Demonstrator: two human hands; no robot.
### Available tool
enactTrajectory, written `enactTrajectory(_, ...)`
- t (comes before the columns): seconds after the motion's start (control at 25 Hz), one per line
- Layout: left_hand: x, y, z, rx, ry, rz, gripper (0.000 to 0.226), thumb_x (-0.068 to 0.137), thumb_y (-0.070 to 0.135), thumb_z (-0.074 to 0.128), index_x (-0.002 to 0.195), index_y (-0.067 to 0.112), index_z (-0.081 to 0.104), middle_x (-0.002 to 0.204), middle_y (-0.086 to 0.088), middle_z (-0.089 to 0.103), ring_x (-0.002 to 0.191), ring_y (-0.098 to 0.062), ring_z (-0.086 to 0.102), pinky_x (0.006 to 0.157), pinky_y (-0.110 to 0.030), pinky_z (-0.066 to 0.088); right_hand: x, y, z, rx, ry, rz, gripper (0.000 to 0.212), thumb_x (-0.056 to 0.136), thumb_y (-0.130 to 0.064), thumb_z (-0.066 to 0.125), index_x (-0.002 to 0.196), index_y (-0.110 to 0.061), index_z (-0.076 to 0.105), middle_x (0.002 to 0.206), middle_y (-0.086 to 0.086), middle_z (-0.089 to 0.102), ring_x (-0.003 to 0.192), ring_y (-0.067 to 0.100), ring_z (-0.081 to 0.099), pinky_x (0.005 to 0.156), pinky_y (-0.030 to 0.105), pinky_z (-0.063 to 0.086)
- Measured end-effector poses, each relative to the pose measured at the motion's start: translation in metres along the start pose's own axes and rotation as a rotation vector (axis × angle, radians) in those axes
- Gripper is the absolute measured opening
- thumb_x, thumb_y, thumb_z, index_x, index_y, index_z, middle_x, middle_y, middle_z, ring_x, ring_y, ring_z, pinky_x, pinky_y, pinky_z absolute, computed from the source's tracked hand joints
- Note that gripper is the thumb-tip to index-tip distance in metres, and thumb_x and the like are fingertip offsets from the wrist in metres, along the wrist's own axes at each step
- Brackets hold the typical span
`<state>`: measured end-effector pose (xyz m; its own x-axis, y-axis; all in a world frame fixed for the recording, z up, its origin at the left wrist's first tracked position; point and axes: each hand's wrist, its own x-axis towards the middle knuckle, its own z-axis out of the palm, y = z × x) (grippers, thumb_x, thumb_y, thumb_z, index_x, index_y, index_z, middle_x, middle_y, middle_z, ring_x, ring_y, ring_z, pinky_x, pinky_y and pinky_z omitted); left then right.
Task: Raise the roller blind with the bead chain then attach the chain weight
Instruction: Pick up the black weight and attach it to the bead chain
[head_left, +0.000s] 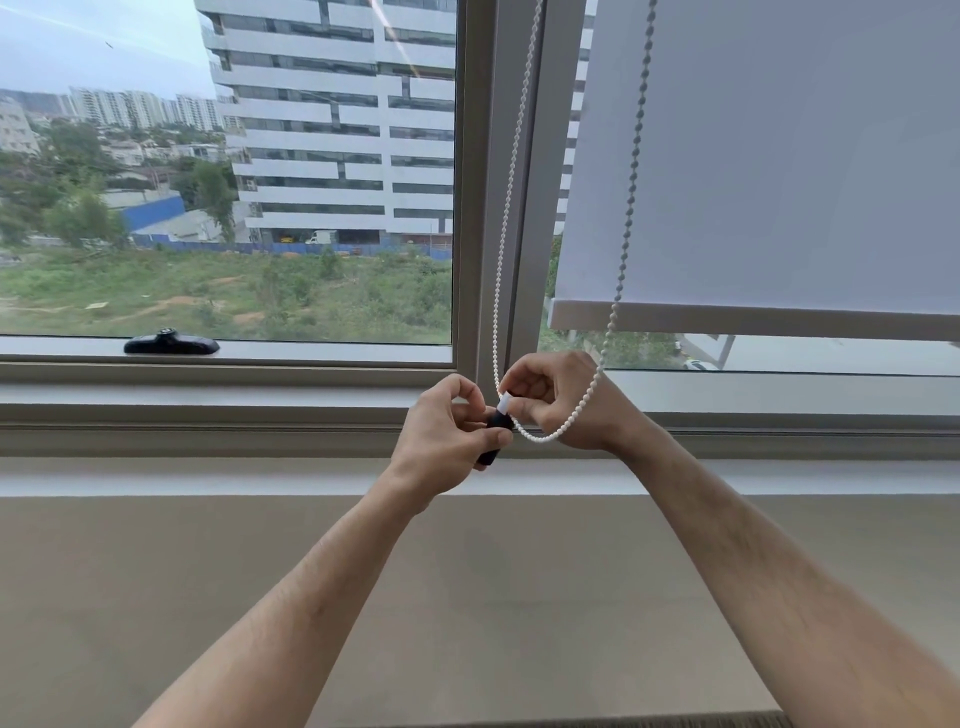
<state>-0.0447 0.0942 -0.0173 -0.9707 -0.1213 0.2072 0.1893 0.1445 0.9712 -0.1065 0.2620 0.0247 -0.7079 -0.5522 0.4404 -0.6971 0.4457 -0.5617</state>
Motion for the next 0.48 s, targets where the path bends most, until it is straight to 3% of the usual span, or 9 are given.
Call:
enactTrajectory(0.36, -0.004, -0.007, -0.001, -0.059, -0.024, -0.044, 0.033, 0.076, 0.002, 0.08, 0.098, 0.01, 0.056, 0.086, -0.009, 0.07, 0.067, -0.013, 0.068, 0.057, -0.038, 0.061, -0.013, 0.013, 0.013, 0.293, 0.021, 0.124, 0.022, 0.082, -0.023, 0.077, 0.103, -0.022, 0.07, 0.088, -0.006, 0.071, 0.072, 0.001, 0.066, 0.067, 0.016, 0.052)
enactTrajectory(0.48, -0.003, -0.011, 0.001, -0.077, -0.038, -0.045, 0.034, 0.076, 0.001, 0.079, 0.1, 0.009, 0.056, 0.088, -0.009, 0.071, 0.072, -0.016, 0.069, 0.064, -0.042, 0.062, -0.022, 0.017, 0.022, 0.475, 0.079, 0.182, 0.027, 0.089, -0.018, 0.072, 0.114, -0.019, 0.064, 0.092, -0.001, 0.066, 0.074, 0.002, 0.067, 0.068, 0.017, 0.052)
